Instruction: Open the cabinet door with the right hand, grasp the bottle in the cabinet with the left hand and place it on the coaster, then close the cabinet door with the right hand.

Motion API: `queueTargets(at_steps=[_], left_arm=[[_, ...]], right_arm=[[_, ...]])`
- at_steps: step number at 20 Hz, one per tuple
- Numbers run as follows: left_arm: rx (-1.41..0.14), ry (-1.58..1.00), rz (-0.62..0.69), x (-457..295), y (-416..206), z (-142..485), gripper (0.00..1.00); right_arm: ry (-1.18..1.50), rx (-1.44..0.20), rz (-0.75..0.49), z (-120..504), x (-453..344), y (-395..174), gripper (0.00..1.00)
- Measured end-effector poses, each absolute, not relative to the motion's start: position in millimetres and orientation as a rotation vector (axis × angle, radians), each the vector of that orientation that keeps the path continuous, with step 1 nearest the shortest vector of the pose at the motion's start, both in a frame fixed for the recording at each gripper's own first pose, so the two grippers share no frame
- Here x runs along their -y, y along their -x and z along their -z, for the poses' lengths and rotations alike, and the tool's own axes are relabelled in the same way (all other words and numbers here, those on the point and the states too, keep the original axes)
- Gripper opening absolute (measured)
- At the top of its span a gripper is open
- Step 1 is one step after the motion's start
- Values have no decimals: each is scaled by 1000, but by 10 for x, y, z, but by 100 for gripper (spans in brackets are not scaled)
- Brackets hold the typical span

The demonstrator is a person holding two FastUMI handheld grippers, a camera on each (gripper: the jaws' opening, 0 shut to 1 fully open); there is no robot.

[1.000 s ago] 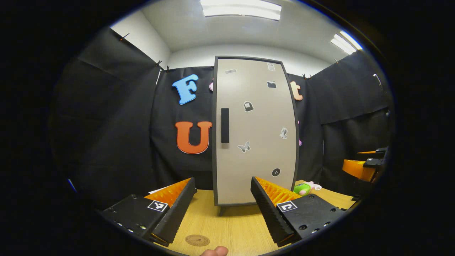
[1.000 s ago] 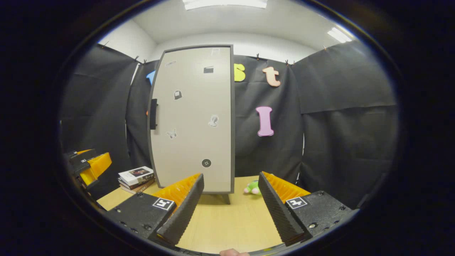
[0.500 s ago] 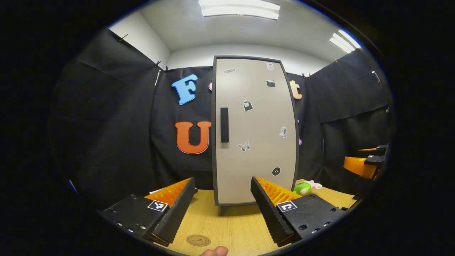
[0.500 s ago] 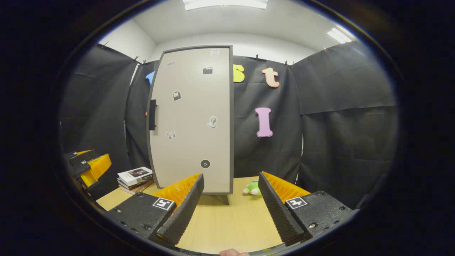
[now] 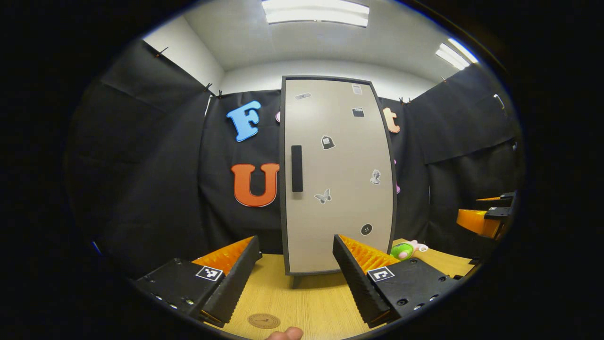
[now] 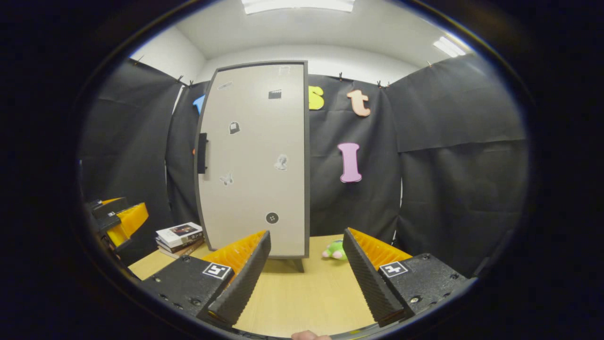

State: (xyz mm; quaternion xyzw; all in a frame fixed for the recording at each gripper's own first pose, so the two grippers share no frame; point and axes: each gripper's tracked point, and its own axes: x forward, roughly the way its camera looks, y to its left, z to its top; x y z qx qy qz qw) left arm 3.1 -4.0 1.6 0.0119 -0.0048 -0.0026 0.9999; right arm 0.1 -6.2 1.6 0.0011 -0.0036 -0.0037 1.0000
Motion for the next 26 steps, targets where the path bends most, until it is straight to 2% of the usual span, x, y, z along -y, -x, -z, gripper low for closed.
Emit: queueTargets(at_steps=[3,6,7,13,15,16,17,20,21,23,24,26], left_arm=[[9,-25,7,60,-32,-12,95],[7,-26,5,54,-49,0,95],[7,-27,3,44,-49,2,95],[3,-26,-2,30,-24,21,95],[3,-26,1,32,-1,32,95],[0,-29,2,34,5,38,95],[-1,-32,2,29,22,39,95],[-3,-36,-6,3,34,50,95],[-3,-35,-11,-11,53,52,95],[-9,-30,-18,-41,116,72,95],[-13,-30,-20,-51,140,84,95],[-15,-29,-20,-54,172,93,95]], right_arm=[[-2,3,3,-12,52,-15,95],[5,1,-3,-7,28,-33,99],[8,0,-7,11,-2,-36,95],[13,11,-51,-78,-135,-147,95],[21,26,-83,-157,-246,-245,95],[22,32,-102,-205,-317,-300,99],[22,36,-123,-240,-391,-357,95],[6,39,-187,-306,-639,-487,96],[10,39,-202,-322,-724,-540,99],[17,56,-235,-445,-914,-644,95],[20,67,-258,-523,-1012,-713,99],[23,77,-297,-632,-1241,-864,99]])
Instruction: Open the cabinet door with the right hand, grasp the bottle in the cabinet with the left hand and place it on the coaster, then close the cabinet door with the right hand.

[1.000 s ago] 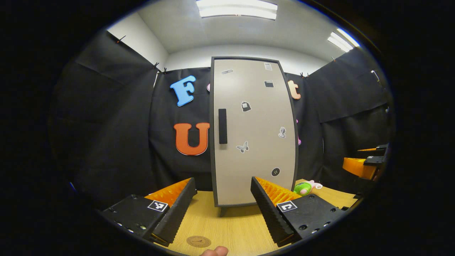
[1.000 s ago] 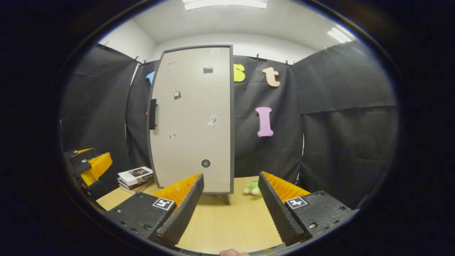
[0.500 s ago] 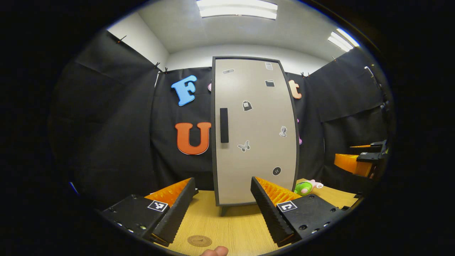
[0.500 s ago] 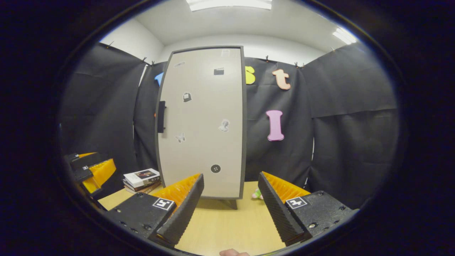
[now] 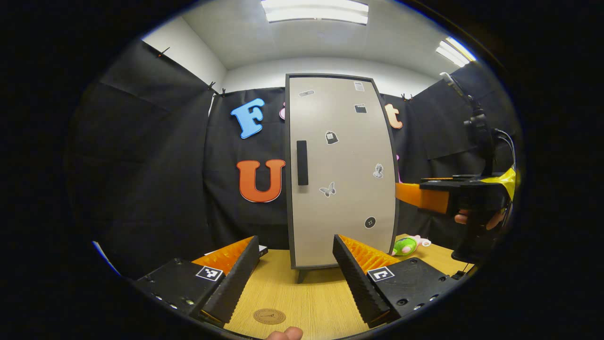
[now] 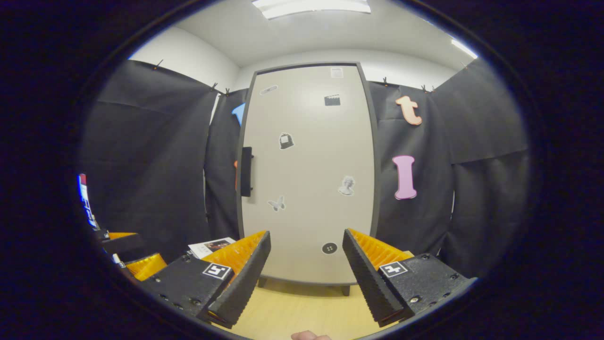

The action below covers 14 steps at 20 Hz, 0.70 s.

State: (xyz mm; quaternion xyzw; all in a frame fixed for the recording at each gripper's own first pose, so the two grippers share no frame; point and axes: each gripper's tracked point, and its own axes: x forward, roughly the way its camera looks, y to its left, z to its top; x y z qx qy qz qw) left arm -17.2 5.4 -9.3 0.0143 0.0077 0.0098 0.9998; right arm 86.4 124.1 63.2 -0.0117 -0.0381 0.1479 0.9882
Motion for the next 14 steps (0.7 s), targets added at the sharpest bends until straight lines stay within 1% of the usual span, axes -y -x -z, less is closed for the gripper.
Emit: queueTargets(at_steps=[4,5,6,11,12,14], left_arm=[[-15,-33,-21,-71,250,102,95],[-13,-32,-23,-81,261,98,95],[-10,-29,-22,-101,274,109,95],[2,-34,-40,-221,285,80,95],[1,-34,-44,-245,297,80,94],[-6,-35,-54,-318,306,103,94]], right_arm=[[0,73,-389,-787,-1783,-1138,99],[0,72,-405,-831,-1914,-1219,95],[-7,71,-419,-865,-2028,-1294,99],[-38,57,-444,-1048,-2489,-1672,99],[-31,61,-445,-1092,-2564,-1761,95],[-9,58,-444,-1124,-2706,-1931,95]])
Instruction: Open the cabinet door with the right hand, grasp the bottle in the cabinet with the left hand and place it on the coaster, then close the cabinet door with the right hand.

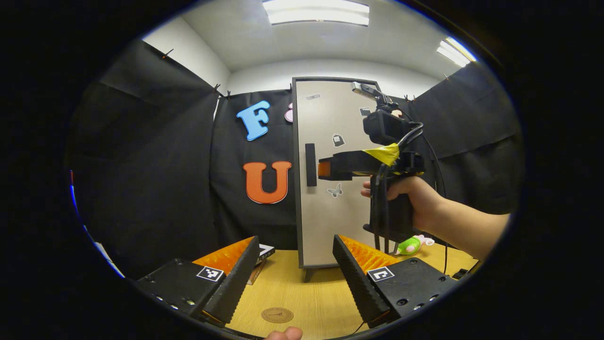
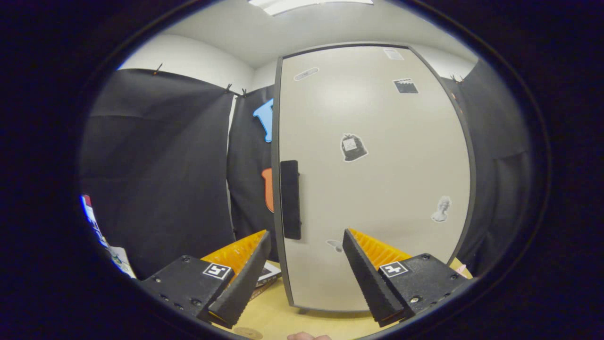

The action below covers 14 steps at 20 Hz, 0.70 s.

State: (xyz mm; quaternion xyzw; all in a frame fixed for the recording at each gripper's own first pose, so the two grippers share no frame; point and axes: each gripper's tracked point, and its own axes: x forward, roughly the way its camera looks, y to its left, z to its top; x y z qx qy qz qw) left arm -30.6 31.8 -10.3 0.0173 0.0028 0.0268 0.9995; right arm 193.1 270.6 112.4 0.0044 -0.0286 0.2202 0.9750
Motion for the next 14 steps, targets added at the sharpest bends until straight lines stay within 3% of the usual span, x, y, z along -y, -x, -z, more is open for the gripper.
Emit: queueTargets(at_steps=[2,5,6,12,14], left_arm=[[-13,-33,-59,-363,301,127,94],[-14,-41,-75,-469,308,115,94],[-12,-43,-81,-501,301,110,94],[-20,-39,-115,-679,270,150,94],[-17,-39,-121,-722,251,141,95]], right_arm=[[8,46,-442,-1129,-2842,-2095,99],[28,25,-422,-1103,-2990,-2322,99],[29,13,-417,-1091,-3037,-2383,95],[19,-6,-405,-1091,-3226,-2591,99],[19,2,-391,-1114,-3227,-2644,93]])
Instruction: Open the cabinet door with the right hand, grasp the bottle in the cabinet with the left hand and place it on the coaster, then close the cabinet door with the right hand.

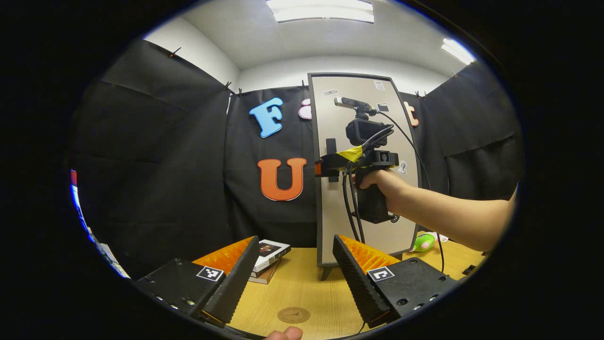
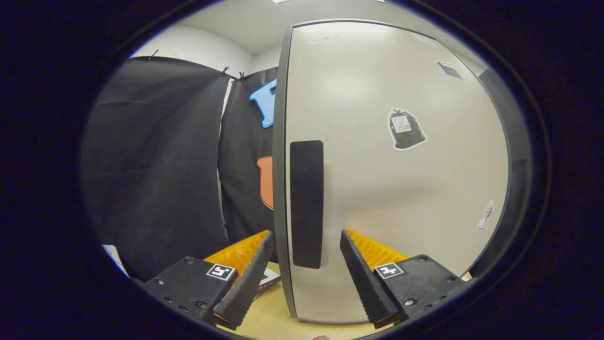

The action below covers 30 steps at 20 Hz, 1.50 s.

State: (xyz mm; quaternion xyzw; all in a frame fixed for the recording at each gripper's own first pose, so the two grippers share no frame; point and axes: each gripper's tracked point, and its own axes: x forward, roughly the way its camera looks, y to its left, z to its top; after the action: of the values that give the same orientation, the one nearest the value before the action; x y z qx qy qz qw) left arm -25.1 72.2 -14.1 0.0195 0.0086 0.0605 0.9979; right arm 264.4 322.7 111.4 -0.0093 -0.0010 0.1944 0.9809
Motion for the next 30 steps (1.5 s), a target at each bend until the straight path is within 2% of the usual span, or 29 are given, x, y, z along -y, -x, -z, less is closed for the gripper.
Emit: queueTargets(at_steps=[5,7,8,9,10,11,12,15,23,30], left_arm=[[-12,-39,-131,-785,235,132,94],[-13,-37,-135,-802,234,141,94],[-13,-36,-136,-789,250,138,94],[-13,-35,-138,-789,256,137,94],[-13,-35,-141,-803,254,144,94],[-13,-34,-144,-817,254,143,94],[-14,-32,-146,-839,238,151,94],[-11,-31,-151,-859,267,161,95],[1,-23,-155,-1105,15,244,94],[0,-19,-150,-885,324,198,94]], right_arm=[[19,11,-369,-1141,-3215,-2728,77],[24,11,-377,-1128,-3276,-2723,56],[30,13,-369,-1133,-3276,-2720,42],[35,15,-362,-1135,-3272,-2735,41],[39,17,-353,-1125,-3251,-2744,35],[32,13,-355,-1122,-3253,-2738,38],[36,11,-356,-1123,-3253,-2743,33],[48,2,-362,-1115,-3243,-2723,27],[32,-5,-442,-1129,-3190,-2301,27],[33,-10,-531,-1236,-2891,-1712,27]])
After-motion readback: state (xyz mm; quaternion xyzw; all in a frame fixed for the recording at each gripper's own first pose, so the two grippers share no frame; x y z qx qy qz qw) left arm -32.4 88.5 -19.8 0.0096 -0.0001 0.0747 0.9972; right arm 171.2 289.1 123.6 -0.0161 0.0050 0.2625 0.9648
